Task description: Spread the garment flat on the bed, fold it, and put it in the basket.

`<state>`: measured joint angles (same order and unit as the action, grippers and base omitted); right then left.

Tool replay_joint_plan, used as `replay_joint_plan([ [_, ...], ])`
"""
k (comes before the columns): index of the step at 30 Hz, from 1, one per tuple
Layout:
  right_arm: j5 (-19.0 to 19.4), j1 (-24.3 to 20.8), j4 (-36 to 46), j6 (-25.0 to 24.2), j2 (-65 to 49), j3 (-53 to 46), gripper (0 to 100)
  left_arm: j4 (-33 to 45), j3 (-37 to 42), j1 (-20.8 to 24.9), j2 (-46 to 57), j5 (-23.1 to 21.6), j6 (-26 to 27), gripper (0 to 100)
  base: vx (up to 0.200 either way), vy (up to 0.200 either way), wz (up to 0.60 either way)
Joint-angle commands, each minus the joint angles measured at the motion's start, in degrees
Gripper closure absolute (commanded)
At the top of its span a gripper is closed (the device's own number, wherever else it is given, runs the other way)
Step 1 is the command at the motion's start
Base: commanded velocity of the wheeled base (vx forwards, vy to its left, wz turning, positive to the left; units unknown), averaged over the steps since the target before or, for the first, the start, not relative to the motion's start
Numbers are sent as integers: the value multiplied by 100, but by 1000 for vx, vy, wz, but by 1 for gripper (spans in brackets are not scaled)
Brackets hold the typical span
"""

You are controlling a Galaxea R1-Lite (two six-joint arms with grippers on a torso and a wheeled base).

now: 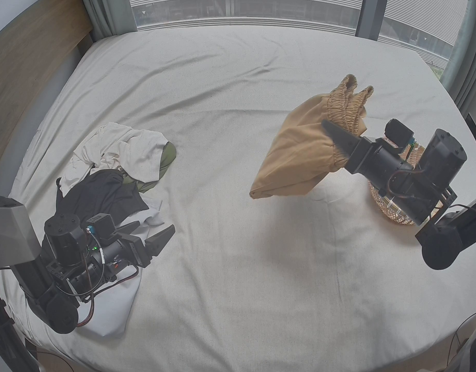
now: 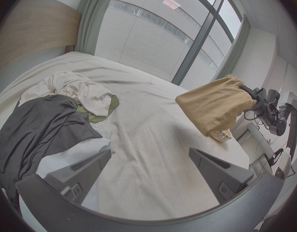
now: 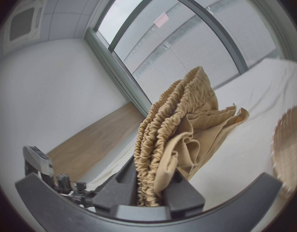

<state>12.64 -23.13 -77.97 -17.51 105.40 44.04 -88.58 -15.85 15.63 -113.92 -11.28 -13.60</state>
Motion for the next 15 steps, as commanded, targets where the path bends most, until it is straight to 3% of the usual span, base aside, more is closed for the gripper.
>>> replay_joint_plan([
  [1, -236, 564, 212, 450, -169, 175, 100, -2, 20, 2, -25, 3, -2, 0, 0, 0, 0],
  [15, -376, 2251, 274, 546, -318, 139, 100, -2, 38, 2, -25, 3, -2, 0, 0, 0, 0],
])
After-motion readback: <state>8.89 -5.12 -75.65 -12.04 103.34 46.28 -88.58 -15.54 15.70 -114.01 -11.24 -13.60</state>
